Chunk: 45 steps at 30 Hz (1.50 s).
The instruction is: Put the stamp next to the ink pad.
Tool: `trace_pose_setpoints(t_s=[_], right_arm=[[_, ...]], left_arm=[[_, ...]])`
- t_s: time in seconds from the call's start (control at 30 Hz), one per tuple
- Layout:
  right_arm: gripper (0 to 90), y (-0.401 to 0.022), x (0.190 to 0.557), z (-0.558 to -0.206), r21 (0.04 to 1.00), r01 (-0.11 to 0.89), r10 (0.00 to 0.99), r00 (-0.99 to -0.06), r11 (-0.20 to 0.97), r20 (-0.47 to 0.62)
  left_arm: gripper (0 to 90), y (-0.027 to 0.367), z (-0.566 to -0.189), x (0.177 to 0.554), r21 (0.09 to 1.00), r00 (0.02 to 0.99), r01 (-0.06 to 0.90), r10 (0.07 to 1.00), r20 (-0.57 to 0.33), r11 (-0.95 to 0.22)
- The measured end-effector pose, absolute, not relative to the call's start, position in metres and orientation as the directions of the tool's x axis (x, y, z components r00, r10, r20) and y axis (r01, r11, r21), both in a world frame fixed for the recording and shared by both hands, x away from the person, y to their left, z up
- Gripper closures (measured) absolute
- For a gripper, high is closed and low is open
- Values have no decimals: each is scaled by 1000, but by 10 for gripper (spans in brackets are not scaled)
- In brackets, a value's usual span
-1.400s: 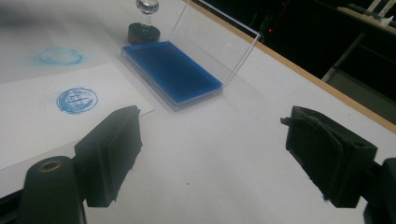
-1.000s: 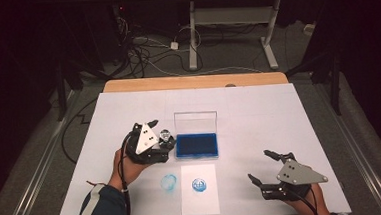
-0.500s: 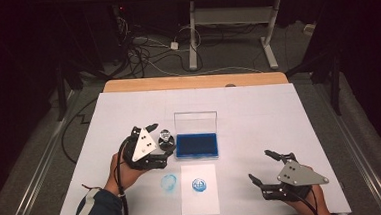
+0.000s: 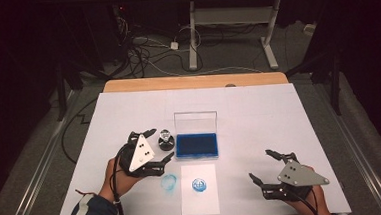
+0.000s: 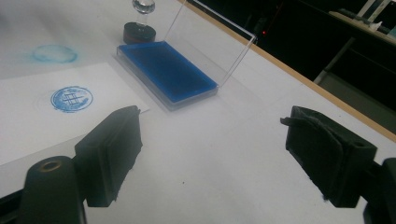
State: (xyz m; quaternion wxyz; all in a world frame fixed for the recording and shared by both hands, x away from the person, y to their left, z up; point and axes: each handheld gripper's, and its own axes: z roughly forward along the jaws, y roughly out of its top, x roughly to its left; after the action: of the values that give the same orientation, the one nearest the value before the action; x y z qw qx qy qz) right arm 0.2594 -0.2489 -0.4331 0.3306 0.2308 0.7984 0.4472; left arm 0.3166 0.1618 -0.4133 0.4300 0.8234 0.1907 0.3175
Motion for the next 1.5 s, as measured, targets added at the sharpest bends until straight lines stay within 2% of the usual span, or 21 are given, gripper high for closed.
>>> trace_pose_setpoints(t_s=[0.57, 1.5], right_arm=[[181, -249, 259, -433, 867, 71, 667, -671, 493, -324], [178, -252, 259, -433, 869, 77, 677, -662, 488, -321]], left_arm=[[151, 175, -418, 295, 827, 698, 12, 597, 395, -562], [150, 200, -449, 269, 808, 693, 74, 613, 380, -585]])
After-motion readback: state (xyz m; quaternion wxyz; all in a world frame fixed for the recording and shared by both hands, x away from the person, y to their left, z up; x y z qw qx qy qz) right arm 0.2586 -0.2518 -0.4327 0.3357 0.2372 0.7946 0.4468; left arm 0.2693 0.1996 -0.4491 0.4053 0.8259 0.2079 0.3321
